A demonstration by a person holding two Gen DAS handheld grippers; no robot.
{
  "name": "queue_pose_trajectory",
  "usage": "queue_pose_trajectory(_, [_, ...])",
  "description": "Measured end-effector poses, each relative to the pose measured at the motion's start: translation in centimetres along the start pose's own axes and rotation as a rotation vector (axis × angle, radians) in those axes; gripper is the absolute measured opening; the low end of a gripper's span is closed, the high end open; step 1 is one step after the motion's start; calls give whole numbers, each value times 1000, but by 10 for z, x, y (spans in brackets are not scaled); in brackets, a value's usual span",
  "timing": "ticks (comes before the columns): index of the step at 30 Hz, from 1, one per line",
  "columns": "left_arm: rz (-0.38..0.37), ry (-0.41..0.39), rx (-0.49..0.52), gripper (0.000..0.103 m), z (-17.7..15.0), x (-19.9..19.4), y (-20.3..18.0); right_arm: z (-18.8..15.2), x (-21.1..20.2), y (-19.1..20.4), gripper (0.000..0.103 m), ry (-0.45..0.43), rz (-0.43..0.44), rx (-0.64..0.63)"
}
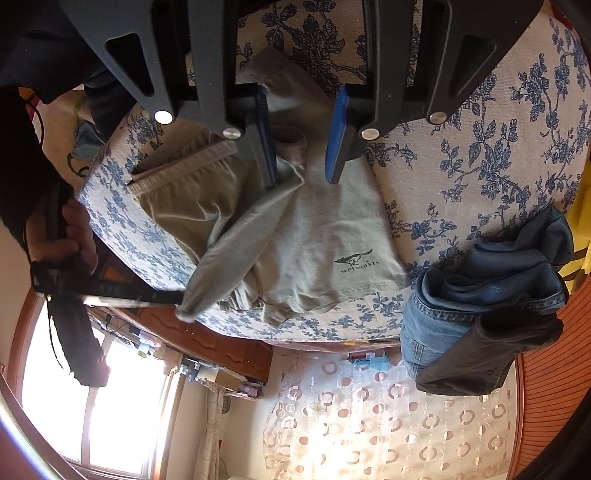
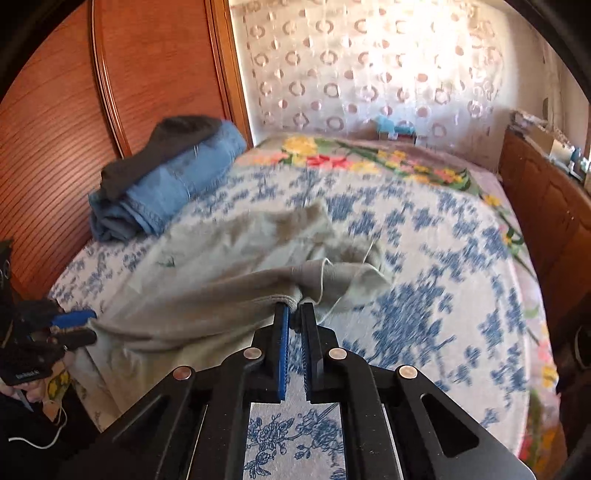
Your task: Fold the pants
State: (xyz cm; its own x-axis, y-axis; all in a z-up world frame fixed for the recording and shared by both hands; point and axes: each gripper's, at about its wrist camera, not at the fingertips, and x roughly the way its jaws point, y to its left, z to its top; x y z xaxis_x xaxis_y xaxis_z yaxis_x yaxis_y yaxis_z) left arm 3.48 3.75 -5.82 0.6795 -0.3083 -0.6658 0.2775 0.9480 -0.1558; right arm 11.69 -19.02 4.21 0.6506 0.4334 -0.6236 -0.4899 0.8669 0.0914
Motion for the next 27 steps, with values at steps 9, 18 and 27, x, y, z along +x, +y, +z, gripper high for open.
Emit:
queue_pose_trajectory(9, [-6, 11, -15, 28, -5, 1, 1, 28, -11, 11, 6, -76, 3, -73])
queue_pose_trajectory(18, [-62, -23, -22, 13, -4, -12, -5, 59, 31, 33, 6, -81, 32, -118])
queue_pose_trajectory(27, [-60, -42, -56, 9, -12, -22, 0, 85, 77, 63, 6, -61, 113, -162])
